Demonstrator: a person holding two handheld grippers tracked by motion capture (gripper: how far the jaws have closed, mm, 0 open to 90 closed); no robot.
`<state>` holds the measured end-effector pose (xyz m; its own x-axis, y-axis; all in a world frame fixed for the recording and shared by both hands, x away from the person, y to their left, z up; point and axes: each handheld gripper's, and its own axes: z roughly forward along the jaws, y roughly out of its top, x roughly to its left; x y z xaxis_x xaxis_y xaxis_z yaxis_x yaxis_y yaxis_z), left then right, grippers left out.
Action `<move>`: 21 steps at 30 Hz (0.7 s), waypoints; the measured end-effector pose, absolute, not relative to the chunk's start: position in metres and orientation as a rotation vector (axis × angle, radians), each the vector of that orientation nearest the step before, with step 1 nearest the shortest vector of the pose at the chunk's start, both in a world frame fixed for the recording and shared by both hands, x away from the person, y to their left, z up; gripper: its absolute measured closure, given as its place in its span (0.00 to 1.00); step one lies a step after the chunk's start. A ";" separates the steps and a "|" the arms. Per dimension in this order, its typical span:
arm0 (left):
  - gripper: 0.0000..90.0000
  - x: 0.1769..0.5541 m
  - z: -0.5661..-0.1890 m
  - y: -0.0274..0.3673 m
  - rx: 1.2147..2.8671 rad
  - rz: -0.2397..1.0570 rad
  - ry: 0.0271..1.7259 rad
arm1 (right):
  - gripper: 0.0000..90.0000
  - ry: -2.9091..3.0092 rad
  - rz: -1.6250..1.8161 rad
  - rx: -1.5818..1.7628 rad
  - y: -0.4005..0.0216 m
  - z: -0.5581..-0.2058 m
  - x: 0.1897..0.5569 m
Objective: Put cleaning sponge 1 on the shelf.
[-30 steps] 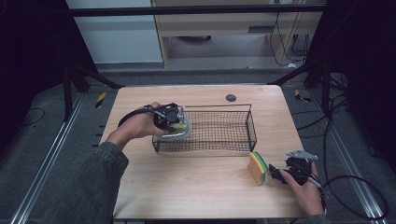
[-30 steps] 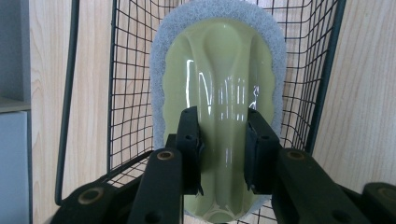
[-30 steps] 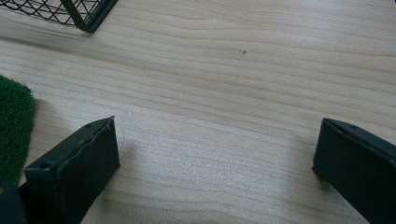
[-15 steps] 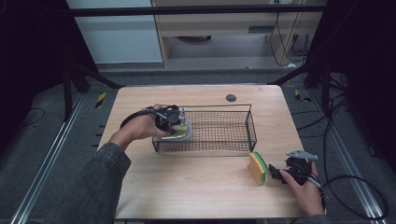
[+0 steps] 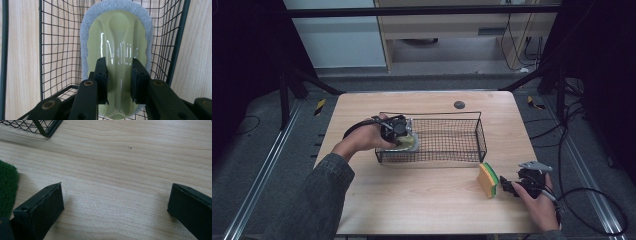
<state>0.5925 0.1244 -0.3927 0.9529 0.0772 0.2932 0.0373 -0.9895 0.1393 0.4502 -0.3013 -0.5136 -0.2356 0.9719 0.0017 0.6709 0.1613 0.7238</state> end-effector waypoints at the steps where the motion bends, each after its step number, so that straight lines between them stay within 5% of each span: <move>1: 0.78 0.593 -0.393 0.124 2.975 0.451 0.091 | 0.00 1.974 0.847 1.554 -0.301 -0.514 0.450; 21: 0.76 0.594 -0.393 0.124 2.969 0.436 0.103 | 0.01 1.974 0.847 1.554 -0.301 -0.514 0.450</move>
<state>0.5937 0.1243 -0.3934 0.9557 0.0874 0.2811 0.0471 -0.9880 0.1471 0.4502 -0.3014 -0.5136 -0.2354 0.9719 0.0017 0.6708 0.1612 0.7239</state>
